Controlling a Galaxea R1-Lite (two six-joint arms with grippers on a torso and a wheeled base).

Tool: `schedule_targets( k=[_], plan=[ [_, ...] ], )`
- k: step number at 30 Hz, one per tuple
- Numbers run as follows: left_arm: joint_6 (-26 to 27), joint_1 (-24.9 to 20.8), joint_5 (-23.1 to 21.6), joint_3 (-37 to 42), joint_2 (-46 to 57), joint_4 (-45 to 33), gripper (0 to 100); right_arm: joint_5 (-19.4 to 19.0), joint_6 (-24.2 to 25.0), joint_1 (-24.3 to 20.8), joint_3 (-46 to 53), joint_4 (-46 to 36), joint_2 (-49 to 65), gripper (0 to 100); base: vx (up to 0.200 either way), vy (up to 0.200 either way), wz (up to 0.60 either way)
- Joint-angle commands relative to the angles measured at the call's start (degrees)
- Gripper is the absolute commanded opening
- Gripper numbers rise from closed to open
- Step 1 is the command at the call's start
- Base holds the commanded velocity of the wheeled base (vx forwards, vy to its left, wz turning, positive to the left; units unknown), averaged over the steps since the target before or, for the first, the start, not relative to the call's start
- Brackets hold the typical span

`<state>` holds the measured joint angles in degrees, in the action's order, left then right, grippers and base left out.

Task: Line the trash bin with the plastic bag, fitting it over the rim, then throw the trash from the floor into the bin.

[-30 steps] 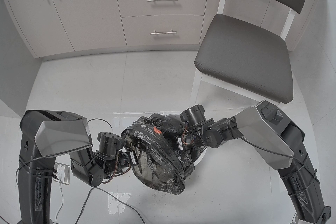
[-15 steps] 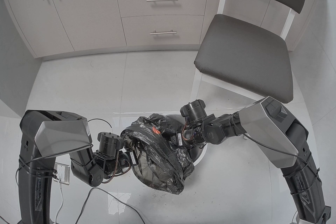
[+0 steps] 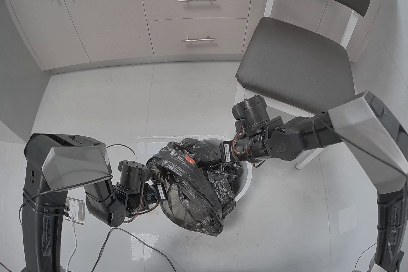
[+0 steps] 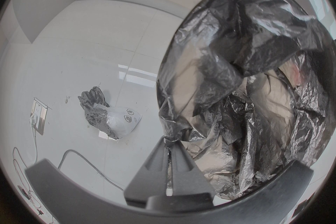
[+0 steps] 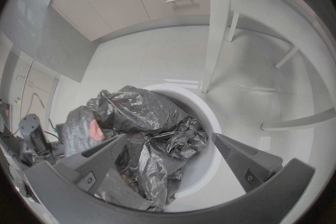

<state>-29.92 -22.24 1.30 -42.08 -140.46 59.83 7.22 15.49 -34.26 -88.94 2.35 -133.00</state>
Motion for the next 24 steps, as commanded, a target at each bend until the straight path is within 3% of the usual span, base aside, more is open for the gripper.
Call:
schedule_targets(
  k=[1, 4, 8, 10, 11, 13, 19, 24],
  plan=[
    [-0.05, 0.0, 0.01, -0.02, 0.01, 0.02, 0, 0.08, 0.33, -1.69, 8.08, 0.28, 11.01, 100, 0.0, 0.0, 0.0],
    [-0.05, 0.0, -0.07, -0.02, 0.01, 0.02, 0, 0.43, 0.24, -5.91, 20.3, 1.69, 15.67, 100, 0.0, 0.0, 0.0],
    [-0.05, 0.0, -0.07, 0.07, 0.01, 0.02, 0, 5.97, 0.33, -11.01, 31.64, 14.52, 14.52, 100, 0.0, 0.0, 0.0],
    [-0.05, 0.0, -0.07, 0.07, 0.01, 0.02, 0, 6.41, 0.33, -11.45, 32.6, 16.1, 14.17, 100, 0.0, 0.0, 0.0],
    [-0.05, 0.0, -0.07, 0.07, 0.01, 0.02, 0, 7.55, -0.29, -14.44, 36.91, 23.93, 12.33, 100, 0.0, 0.0, 0.0],
    [-0.05, 0.0, -0.07, 0.07, 0.01, 0.02, 0, 7.9, -0.46, -15.4, 37.79, 25.42, 11.71, 100, 0.0, 0.0, 0.0],
    [-0.05, 0.0, -0.07, 0.07, 0.01, 0.02, 0, 15.2, -2.4, -18.39, 36.91, 26.39, 8.19, 100, 0.0, 0.0, 0.0],
    [-0.05, 0.0, -0.07, 0.07, 0.01, 0.02, 0, 16.87, -2.4, -20.15, 37.7, 26.48, 7.05, 100, 0.0, 0.0, 0.0]
  ],
)
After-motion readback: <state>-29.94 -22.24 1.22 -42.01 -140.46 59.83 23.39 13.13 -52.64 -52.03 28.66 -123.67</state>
